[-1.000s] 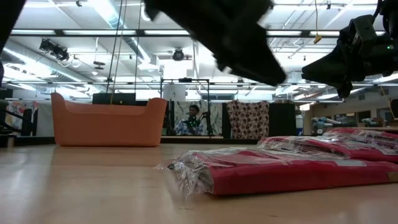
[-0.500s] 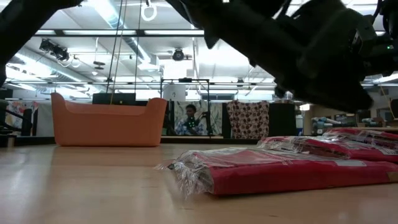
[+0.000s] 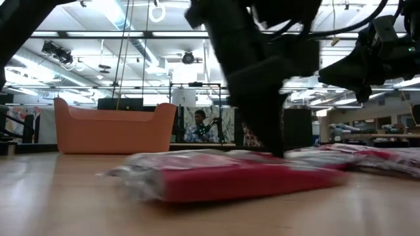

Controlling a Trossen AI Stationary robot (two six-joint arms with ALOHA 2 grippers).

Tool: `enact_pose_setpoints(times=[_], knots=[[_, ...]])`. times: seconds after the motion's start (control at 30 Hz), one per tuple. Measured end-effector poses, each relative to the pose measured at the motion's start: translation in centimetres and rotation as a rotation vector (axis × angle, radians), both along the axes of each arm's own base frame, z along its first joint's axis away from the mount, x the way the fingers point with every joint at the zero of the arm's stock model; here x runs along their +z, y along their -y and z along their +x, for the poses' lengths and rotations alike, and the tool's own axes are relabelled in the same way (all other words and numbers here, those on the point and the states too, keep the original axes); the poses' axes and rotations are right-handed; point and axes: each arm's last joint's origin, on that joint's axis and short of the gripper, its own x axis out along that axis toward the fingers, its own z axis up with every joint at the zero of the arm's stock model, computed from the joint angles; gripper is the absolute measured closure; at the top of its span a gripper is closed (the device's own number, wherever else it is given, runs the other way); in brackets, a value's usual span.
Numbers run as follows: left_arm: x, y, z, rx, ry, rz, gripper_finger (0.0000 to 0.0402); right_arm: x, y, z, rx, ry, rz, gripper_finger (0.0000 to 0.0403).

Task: Sort popcorn bags into baskets
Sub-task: Put the red popcorn bag into the orange bin

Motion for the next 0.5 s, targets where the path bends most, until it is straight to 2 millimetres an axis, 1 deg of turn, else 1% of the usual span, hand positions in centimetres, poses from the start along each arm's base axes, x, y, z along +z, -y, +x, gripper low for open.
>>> enact_pose_setpoints(times=[0.03,0.1,0.2,0.27,0.37,0.43,0.5], knots=[[0.1,-0.2,-0.4,0.01,-0.031,0.035,0.0255,0.0,0.0,0.0,0.0,0.0,0.0,0.0299],[0.9,-0.6,-1.0,0.035,-0.055,0.085,0.0255,0.0,0.0,0.0,0.0,0.0,0.0,0.0299],[2.0,-0.8,-1.3,0.09,-0.033,0.113,0.0255,0.0,0.0,0.0,0.0,0.0,0.0,0.0299],[2.8,-0.7,-1.3,0.148,0.011,0.109,0.0255,0.0,0.0,0.0,0.0,0.0,0.0,0.0299],[4.3,0.0,-1.0,0.263,0.139,0.111,0.0255,0.0,0.0,0.0,0.0,0.0,0.0,0.0299],[4.4,0.7,-0.8,0.296,0.191,0.12,0.0255,0.0,0.0,0.0,0.0,0.0,0.0,0.0299],[3.6,1.6,-0.6,0.29,0.217,0.13,0.0253,0.0,0.0,0.0,0.0,0.0,0.0,0.0299]])
